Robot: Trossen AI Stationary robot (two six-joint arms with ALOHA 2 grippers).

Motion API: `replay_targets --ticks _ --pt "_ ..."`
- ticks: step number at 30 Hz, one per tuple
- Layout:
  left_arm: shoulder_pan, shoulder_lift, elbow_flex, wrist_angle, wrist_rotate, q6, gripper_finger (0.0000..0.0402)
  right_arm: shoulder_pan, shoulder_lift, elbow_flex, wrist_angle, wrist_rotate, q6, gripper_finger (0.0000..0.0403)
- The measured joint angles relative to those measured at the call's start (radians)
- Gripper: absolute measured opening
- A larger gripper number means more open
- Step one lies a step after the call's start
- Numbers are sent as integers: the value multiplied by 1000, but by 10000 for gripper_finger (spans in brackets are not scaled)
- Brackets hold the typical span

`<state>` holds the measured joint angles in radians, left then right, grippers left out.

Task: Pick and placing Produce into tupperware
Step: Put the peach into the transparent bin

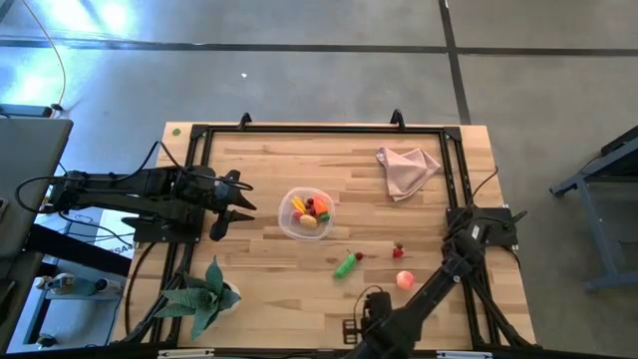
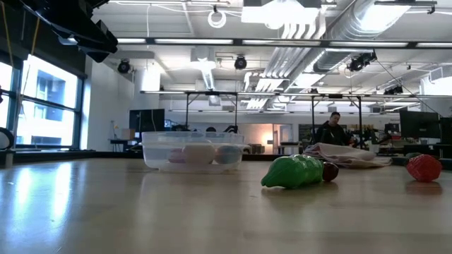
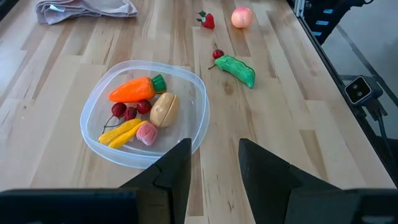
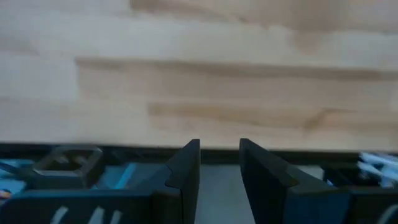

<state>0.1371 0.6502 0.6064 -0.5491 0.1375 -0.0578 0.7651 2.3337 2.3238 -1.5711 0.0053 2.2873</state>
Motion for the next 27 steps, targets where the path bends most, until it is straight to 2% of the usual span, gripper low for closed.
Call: replay_targets --ticks 7,10,12,16,20,24,27 --pt "0 0 0 0 0 0 122 -44 -37 -17 3 148 -63 103" --pt "0 0 0 0 0 0 122 -62 -123 -115 2 186 -86 103" --pt "0 0 0 0 0 0 122 -76 -211 -230 2 193 -86 103" --pt "0 0 0 0 0 0 122 -91 -409 -476 -1 178 -29 104" --pt "0 0 0 0 0 0 122 -98 -542 -647 92 59 -13 104" --pt "0 0 0 0 0 0 122 -95 -593 -770 248 41 -11 104" --pt "0 0 0 0 0 0 122 -90 -599 -838 294 2 -12 104"
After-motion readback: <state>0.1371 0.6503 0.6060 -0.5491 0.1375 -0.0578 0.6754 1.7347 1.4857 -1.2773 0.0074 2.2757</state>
